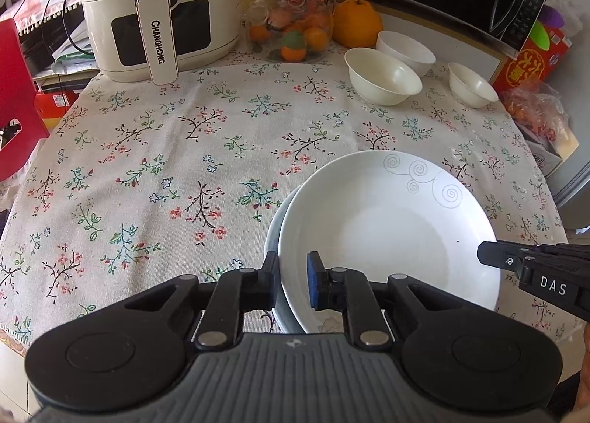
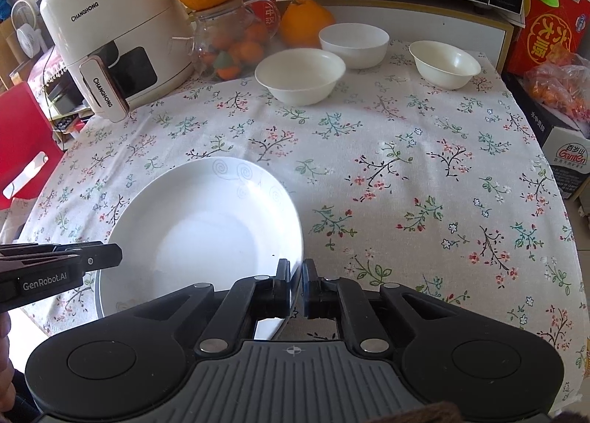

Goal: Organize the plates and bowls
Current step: 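Open both grippers to release the white plate on the stack, then move both grippers to the rim of the large white bowl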

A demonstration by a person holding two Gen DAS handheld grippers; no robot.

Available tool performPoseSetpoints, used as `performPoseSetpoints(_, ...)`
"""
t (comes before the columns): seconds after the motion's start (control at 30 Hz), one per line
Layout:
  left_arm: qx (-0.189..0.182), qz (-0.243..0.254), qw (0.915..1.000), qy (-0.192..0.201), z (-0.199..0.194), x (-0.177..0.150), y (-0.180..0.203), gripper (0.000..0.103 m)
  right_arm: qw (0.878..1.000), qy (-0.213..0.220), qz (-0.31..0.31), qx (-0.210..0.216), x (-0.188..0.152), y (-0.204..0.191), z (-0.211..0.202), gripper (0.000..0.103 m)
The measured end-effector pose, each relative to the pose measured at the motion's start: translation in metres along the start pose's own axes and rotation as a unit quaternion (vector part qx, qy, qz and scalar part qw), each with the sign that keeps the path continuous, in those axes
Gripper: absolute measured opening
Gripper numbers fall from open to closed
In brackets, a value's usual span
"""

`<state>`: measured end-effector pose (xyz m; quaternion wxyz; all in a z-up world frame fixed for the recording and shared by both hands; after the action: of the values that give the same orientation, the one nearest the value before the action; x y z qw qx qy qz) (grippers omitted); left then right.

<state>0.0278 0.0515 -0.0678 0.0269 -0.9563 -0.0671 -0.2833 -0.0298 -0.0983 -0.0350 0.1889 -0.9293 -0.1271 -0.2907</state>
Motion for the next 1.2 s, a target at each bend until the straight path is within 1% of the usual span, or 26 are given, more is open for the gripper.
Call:
performPoseSetpoints(0.1,0.003,0.004,1.0000,0.002,-0.001,-0.002,0.000,0.014,1.000,0.000,-0.012,-0.007,-0.002,-0.003,0.000,0.008)
performPoseSetpoints(0.17,0.012,0.016,0.9998,0.009,-0.003,-0.003,0.002,0.014,1.000,-0.003,-0.017,-0.004,-0.003,-0.005,0.000,0.008)
performPoseSetpoints(0.2,0.003,0.023,0.9996,0.017,-0.006,-0.003,0.005,0.003,1.000,-0.006,-0.018,0.005,-0.004,-0.008,0.001,0.008)
performPoseSetpoints(0.27,-0.029,0.029,0.9991,0.011,-0.010,-0.005,0.016,0.002,0.999,-0.007,-0.032,-0.005,-0.006,-0.013,0.003,0.009)
performPoseSetpoints(0.3,-0.029,0.038,0.9987,0.015,-0.012,-0.007,0.021,0.002,0.999,-0.007,-0.037,-0.010,-0.006,-0.013,0.004,0.009)
performPoseSetpoints(0.37,-0.019,0.064,0.9975,0.024,-0.012,-0.011,0.030,0.003,0.999,-0.010,-0.030,-0.009,-0.006,-0.011,0.006,0.009)
performPoseSetpoints(0.4,-0.016,0.066,0.9975,0.022,-0.010,-0.011,0.031,0.003,1.000,-0.012,-0.026,-0.006,-0.006,-0.010,0.005,0.009)
performPoseSetpoints(0.47,-0.022,0.054,0.9983,0.008,-0.005,-0.011,0.027,0.004,1.000,-0.012,-0.027,-0.009,-0.006,-0.009,0.005,0.009)
performPoseSetpoints(0.53,-0.022,0.041,0.9989,0.003,-0.002,-0.009,0.021,0.005,1.000,-0.014,-0.024,-0.007,-0.006,-0.009,0.005,0.009)
performPoseSetpoints(0.63,-0.024,0.026,0.9994,0.004,-0.002,-0.005,0.016,0.006,1.000,-0.016,-0.018,-0.006,-0.005,-0.008,0.006,0.009)
performPoseSetpoints(0.73,-0.027,0.020,0.9994,0.006,-0.002,-0.002,0.015,0.007,1.000,-0.008,-0.019,-0.009,-0.002,-0.007,0.003,0.009)
performPoseSetpoints(0.83,-0.034,0.015,0.9993,0.002,-0.003,-0.001,0.015,0.010,1.000,-0.007,-0.001,0.000,0.000,-0.002,0.002,0.012)
performPoseSetpoints(0.97,-0.044,-0.003,0.9990,0.007,-0.005,0.009,0.011,0.015,1.000,0.003,0.009,0.003,0.005,0.001,-0.002,0.012)
performPoseSetpoints(1.07,-0.045,-0.016,0.9988,0.013,-0.004,0.020,0.010,0.020,0.999,0.021,0.029,0.006,0.015,0.011,-0.007,0.013)
performPoseSetpoints(1.2,-0.042,-0.027,0.9987,0.012,0.005,0.038,0.014,0.022,0.996,0.029,0.081,0.009,0.030,0.034,-0.005,0.019)
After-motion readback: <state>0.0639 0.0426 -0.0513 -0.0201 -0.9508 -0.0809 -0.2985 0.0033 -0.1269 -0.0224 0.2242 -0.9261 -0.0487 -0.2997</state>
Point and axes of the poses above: each gripper's, at about its wrist camera, not at the fingertips, and z roughly the way its jaws point, y to its right, x to its top, the point moved 7 cm from there along z, roughly the way its jaws point, and after that the axes turned 9 degrees about x, right-handed, at the moved point
